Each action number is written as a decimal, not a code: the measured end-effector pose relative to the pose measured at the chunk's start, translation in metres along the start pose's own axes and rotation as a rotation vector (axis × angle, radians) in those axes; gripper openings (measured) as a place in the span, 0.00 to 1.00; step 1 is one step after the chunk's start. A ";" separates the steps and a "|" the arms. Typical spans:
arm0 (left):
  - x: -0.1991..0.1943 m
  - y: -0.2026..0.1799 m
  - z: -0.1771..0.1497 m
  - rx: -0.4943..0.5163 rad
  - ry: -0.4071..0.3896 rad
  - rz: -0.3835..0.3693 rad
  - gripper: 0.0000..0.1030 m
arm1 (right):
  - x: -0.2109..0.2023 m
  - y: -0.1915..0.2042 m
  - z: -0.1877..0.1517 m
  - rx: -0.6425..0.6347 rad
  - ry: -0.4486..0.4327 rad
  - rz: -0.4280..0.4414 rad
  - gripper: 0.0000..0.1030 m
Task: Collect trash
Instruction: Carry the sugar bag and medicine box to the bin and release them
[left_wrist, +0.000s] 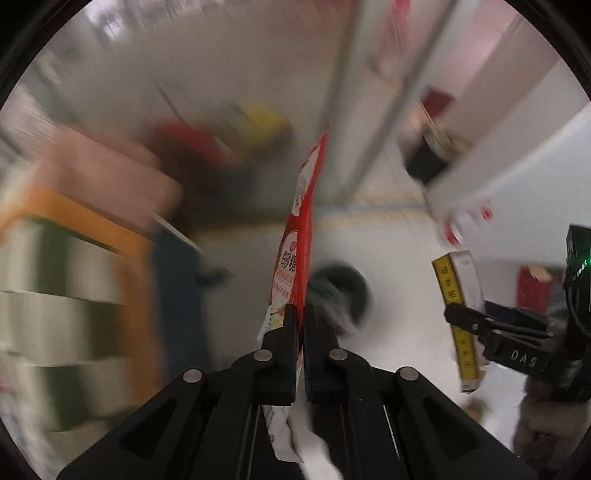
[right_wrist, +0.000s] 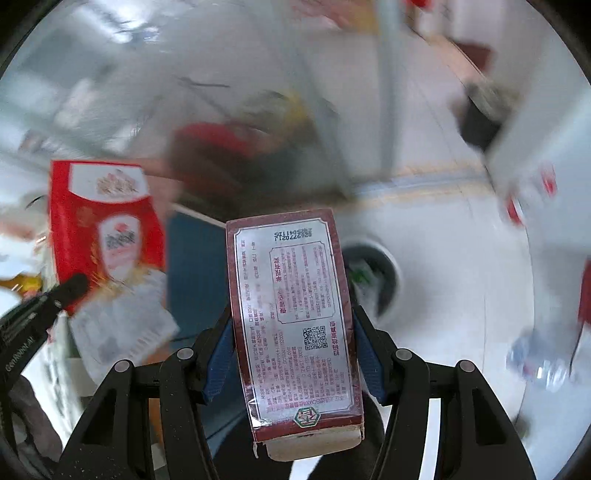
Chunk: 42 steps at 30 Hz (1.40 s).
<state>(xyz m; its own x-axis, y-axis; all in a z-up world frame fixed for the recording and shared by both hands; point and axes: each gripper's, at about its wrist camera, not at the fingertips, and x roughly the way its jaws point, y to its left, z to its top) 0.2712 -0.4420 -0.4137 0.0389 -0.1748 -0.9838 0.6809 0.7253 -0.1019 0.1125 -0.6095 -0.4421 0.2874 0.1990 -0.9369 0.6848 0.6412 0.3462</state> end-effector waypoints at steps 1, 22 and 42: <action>0.034 -0.006 0.001 -0.006 0.053 -0.034 0.00 | 0.016 -0.016 -0.003 0.022 0.015 -0.010 0.60; 0.492 -0.039 0.038 -0.055 0.548 -0.196 0.07 | 0.378 -0.167 0.026 0.225 0.260 -0.017 0.60; 0.303 0.007 0.012 -0.023 0.161 0.123 0.95 | 0.294 -0.127 0.020 0.126 0.210 -0.147 1.00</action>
<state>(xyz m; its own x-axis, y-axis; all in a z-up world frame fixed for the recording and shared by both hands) 0.2968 -0.4983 -0.7107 0.0019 0.0233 -0.9997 0.6609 0.7502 0.0188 0.1229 -0.6471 -0.7605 0.0431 0.2684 -0.9624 0.7905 0.5799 0.1971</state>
